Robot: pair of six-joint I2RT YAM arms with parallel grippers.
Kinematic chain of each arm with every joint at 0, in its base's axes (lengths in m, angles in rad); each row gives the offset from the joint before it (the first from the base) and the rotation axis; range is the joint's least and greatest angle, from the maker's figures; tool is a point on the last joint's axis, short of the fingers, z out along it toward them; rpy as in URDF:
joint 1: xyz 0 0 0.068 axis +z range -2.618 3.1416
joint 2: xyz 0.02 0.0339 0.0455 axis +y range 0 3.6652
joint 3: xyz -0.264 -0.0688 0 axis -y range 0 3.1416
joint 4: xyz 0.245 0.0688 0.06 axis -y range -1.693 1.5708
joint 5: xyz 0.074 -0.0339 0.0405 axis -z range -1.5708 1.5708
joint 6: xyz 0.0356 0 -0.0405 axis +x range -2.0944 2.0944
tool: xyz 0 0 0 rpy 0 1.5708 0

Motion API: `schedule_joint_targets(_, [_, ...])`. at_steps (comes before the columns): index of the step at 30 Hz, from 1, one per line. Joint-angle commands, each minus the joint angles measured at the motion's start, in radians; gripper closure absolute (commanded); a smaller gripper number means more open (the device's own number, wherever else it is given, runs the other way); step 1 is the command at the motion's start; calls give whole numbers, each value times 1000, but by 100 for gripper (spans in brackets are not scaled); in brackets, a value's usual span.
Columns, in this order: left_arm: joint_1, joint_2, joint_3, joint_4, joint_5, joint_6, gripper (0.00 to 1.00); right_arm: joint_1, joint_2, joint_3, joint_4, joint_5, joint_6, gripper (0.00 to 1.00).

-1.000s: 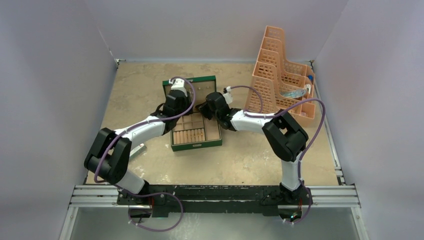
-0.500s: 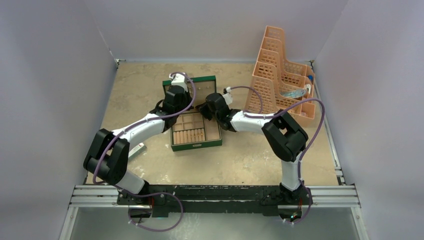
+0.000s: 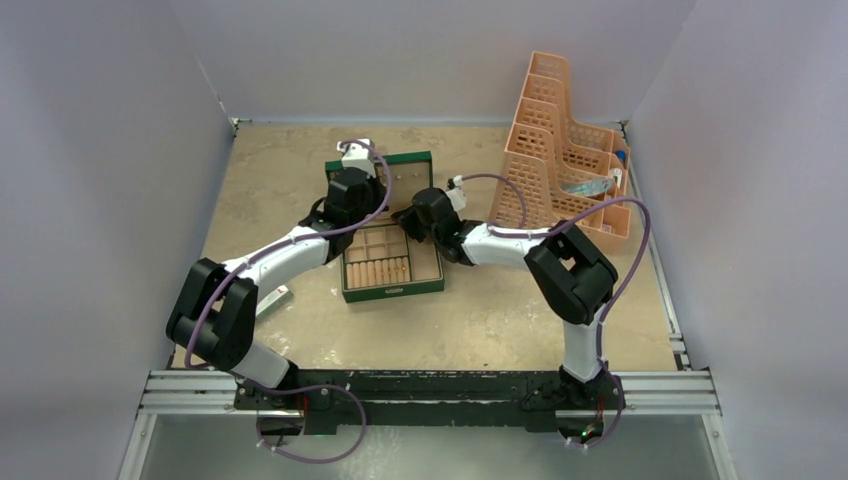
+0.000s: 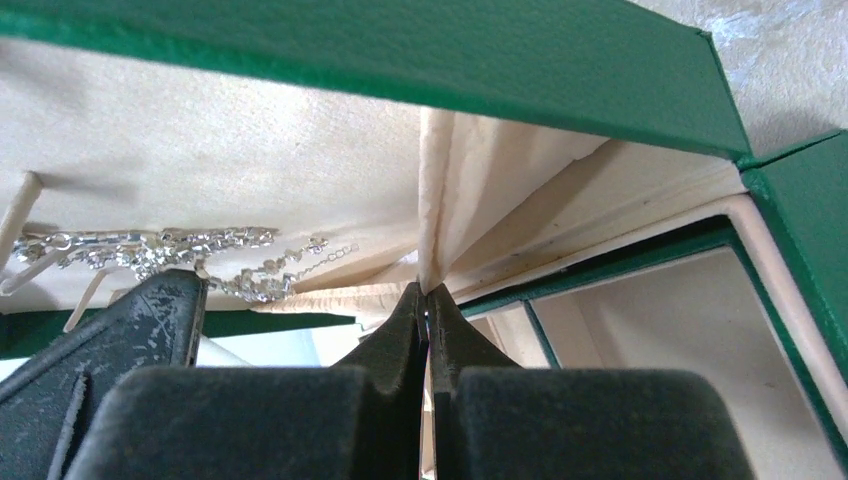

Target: Organize the mixed jewelry

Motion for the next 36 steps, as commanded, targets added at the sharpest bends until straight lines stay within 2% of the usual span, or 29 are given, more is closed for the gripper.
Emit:
schedule_joint_targets(1, [-6, -5, 18, 107, -12, 7, 100, 10, -57, -34, -41, -4, -25, 100])
schedule_joint_targets(15, [-6, 35, -69, 87, 0, -55, 100, 10, -80, -32, -42, -22, -25, 100])
schedule_joint_targets(27, [-6, -66, -59, -9, 3, -97, 71, 9, -114, -38, -47, -44, -29, 100])
schedule_joint_targets(36, [-6, -153, -37, -83, 1, -137, 66, 6, -134, 2, -57, -6, -98, 100])
